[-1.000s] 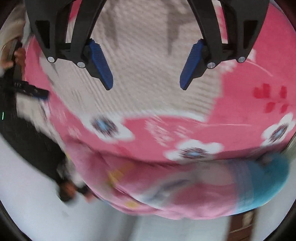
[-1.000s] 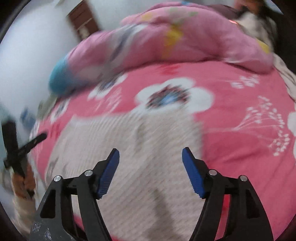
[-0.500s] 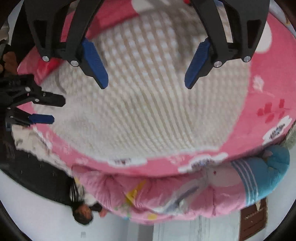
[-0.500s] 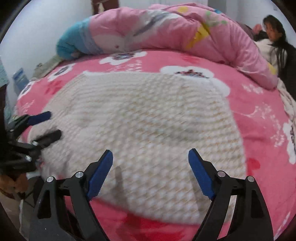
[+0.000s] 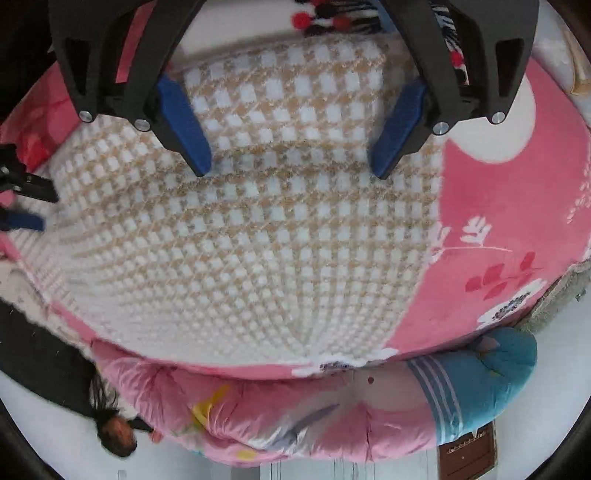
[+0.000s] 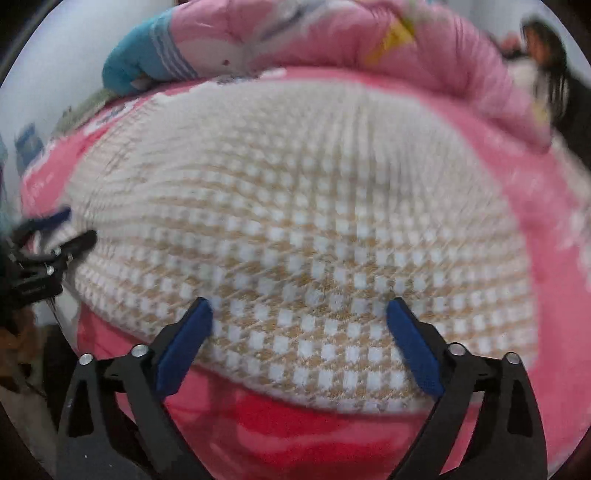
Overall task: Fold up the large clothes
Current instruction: 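Fold the lifted coat half over onto the other half with both grippers, then open both grippers and withdraw them from the folded coat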
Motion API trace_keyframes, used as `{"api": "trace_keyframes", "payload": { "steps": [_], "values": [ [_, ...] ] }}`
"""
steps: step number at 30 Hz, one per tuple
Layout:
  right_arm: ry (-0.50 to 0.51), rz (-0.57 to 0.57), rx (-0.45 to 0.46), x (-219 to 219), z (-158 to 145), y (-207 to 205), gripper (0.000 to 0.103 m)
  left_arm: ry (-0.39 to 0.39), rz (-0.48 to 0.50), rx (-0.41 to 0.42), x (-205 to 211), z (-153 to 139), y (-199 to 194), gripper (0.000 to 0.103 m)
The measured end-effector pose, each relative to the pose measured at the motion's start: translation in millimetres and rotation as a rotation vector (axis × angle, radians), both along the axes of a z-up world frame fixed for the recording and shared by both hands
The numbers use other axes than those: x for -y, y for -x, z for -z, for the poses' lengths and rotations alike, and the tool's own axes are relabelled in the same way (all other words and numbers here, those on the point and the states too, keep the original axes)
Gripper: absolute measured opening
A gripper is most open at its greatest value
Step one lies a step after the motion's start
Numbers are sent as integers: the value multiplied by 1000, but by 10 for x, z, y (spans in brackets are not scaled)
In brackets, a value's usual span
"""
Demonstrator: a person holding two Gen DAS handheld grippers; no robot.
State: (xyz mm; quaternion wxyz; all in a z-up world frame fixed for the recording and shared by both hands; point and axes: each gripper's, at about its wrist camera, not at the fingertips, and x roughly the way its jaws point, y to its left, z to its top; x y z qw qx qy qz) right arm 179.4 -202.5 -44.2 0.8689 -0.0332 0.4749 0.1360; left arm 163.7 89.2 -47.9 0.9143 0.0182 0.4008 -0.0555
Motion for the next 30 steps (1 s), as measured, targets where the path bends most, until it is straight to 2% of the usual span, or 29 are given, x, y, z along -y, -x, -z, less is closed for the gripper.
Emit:
{"api": "trace_keyframes", "payload": {
  "steps": [2, 5, 7, 8, 9, 10, 11, 16, 17, 19, 23, 28, 30],
  "values": [
    [-17, 13, 9, 104, -176, 47, 90, 7, 10, 23, -1, -174, 115, 88],
    [9, 72, 78, 410, -347, 219, 90, 92, -23, 77, -236, -287, 290, 90],
    [-36, 133, 7, 685, -126, 154, 90, 130, -80, 11, -390, -99, 171, 90],
    [-65, 138, -23, 717, -28, 115, 90, 173, -118, -63, -473, 79, 66, 91],
    [-68, 143, -31, 739, 37, 104, 90, 251, -132, -106, -573, 194, 32, 92],
    [-48, 139, -20, 702, -7, 138, 90, 317, -158, -90, -638, 158, 95, 92],
    [-19, 134, -3, 650, -107, 177, 90, 326, -172, -74, -655, 62, 142, 92],
    [-72, 124, 88, 612, -576, 607, 93, 307, -167, 55, -610, -441, 553, 92],
    [-76, 125, 100, 590, -608, 665, 95, 297, -163, 80, -565, -536, 675, 97],
    [-111, 121, 107, 550, -662, 890, 95, 276, -154, 113, -473, -680, 825, 98],
    [-123, 130, 94, 377, -669, 971, 95, 231, -139, 126, -160, -830, 940, 98],
    [-78, 167, 158, 194, -771, 1041, 95, 155, -141, 147, 168, -944, 1003, 98],
    [-30, 184, 216, 154, -835, 1103, 95, 102, -141, 158, 279, -954, 998, 98]
  ]
}}
